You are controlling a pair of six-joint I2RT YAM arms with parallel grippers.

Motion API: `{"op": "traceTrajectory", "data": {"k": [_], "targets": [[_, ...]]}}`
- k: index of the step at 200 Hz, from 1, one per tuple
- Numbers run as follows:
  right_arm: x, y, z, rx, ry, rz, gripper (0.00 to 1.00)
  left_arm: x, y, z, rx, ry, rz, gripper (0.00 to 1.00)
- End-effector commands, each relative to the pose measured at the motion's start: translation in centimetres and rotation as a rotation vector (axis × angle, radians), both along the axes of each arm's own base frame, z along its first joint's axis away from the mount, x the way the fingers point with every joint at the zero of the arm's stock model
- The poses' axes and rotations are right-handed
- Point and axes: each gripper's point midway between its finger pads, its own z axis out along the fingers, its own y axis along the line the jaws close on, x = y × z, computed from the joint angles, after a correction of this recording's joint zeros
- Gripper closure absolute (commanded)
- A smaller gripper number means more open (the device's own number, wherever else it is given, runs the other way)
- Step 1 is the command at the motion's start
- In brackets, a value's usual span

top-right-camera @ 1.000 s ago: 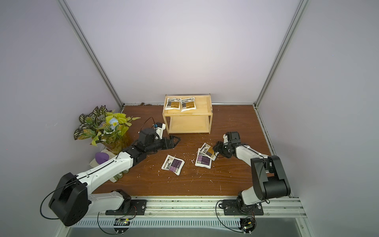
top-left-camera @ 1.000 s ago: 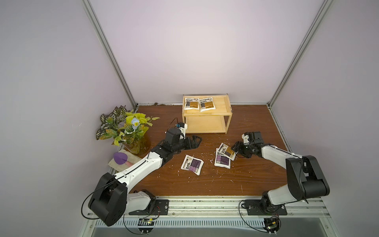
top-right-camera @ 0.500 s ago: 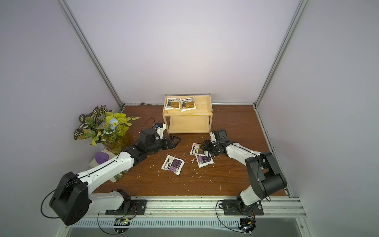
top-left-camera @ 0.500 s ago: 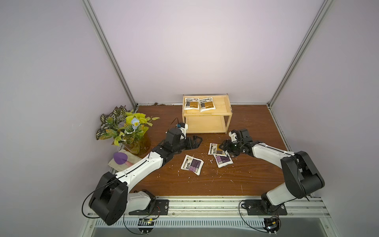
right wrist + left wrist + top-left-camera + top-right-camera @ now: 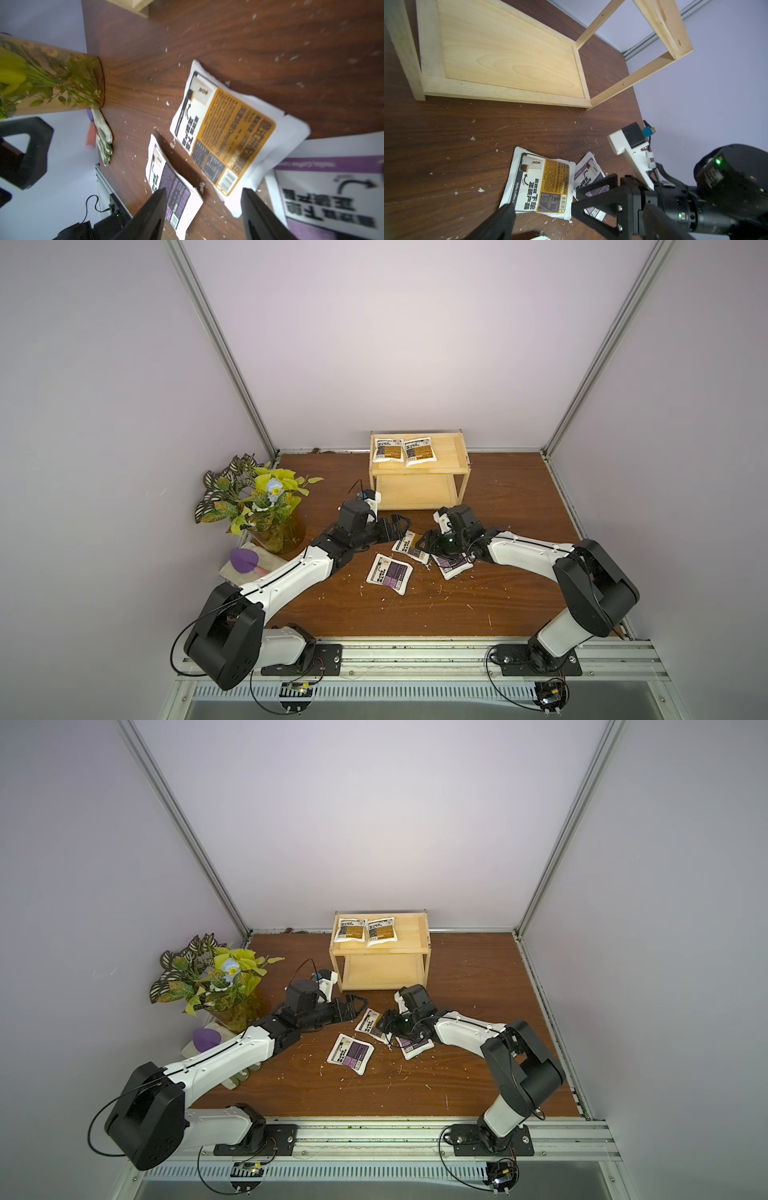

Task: Place the bagged coffee beans on the shelf by color
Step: Adjust the bagged coffee beans at the center of the board, then pick up the bagged coffee beans at the center of the board.

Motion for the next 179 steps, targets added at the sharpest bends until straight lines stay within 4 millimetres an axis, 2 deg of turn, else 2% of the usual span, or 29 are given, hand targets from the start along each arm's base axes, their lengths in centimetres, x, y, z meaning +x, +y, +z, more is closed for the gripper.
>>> {"op": "traceTrajectory", "data": {"k": [1, 30, 59, 75, 108, 146, 179], "targets": [[-0.4, 1.0, 2.0, 0.036, -0.023, 0.030, 0.36, -0.6, -0.4, -0.8, -0.022, 0.044, 0.003, 0.00], [0.9, -1.4, 2.8, -0.046, -0.089, 0.003, 0.35, -1.4, -0.2, -2.4, -0.020, 0.118, 0.008, 0.01], [3.8, -3.2, 3.1, -0.067, -0.127, -0.034, 0.35, -2.1, -0.2, -3.6, -0.053, 0.161, 0.022, 0.00], [5.6, -3.5, 3.0, -0.074, -0.148, -0.030, 0.35, -2.3, -0.1, -3.9, -0.078, 0.174, 0.035, 0.00], [8.3, -2.5, 1.6, -0.070, -0.141, 0.036, 0.35, -2.6, -0.1, -4.5, -0.119, 0.187, 0.048, 0.00], [9.0, -1.3, -0.9, -0.057, -0.093, 0.087, 0.36, -2.6, 0.0, -4.4, -0.118, 0.174, 0.048, 0.01], [7.4, -0.6, -2.4, 0.012, -0.028, 0.113, 0.36, -2.5, -0.2, -4.8, -0.113, 0.175, 0.041, 0.01]]}}
